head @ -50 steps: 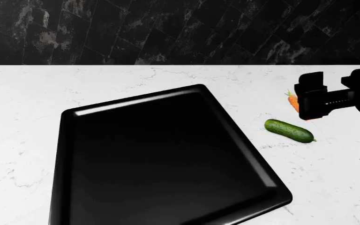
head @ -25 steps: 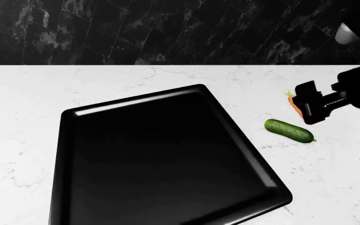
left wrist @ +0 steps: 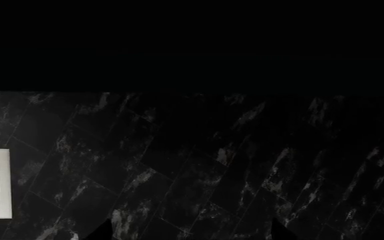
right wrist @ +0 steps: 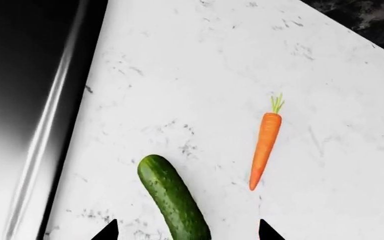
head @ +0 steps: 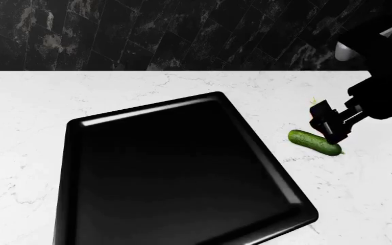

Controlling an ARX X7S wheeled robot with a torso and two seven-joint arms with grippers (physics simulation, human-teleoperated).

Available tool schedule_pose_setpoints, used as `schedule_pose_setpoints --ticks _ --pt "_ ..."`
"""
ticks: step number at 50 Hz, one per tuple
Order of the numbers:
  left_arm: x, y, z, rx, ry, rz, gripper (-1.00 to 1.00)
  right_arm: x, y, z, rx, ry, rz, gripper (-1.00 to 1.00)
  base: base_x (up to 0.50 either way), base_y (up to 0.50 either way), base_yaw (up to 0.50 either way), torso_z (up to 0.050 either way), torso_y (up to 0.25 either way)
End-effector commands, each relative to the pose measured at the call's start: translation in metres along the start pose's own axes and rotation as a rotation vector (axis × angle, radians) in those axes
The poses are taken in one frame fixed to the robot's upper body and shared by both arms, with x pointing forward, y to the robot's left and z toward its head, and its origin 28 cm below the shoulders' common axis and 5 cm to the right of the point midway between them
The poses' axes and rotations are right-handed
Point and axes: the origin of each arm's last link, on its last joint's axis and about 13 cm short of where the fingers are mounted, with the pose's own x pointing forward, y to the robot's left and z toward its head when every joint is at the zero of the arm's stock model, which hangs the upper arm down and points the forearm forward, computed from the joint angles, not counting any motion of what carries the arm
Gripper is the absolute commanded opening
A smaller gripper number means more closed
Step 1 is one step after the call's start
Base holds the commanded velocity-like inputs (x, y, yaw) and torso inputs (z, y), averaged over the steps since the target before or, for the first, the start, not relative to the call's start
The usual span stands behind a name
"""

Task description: Place the two vegetables and bowl onto the tray for setting up a vegetable dip station.

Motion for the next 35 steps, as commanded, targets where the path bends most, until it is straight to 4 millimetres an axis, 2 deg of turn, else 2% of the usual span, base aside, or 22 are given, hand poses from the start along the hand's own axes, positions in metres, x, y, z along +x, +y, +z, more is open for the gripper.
schedule_pose_setpoints --ticks 1,15,26,35 --pt "0.001 0.000 -0.001 0.001 0.001 0.000 1.00 0.011 0.002 0.005 -0.055 0.053 0.058 1.00 0.00 0.00 0.00 0.000 0.000" --pt "0.000 0.000 0.000 0.002 0.003 -0.002 1.00 0.027 -0.002 -0.001 -0.017 0.084 0.044 1.00 0.00 0.00 0.00 0.000 0.000" --pt "0.000 -0.001 0.000 0.004 0.001 -0.004 1.00 0.042 0.002 -0.009 -0.009 0.105 0.055 1.00 0.00 0.00 0.00 0.000 0.000" --pt "0.000 -0.002 -0.001 0.007 0.001 -0.005 1.00 0.046 0.000 -0.012 0.007 0.097 0.031 1.00 0.00 0.00 0.00 0.000 0.000"
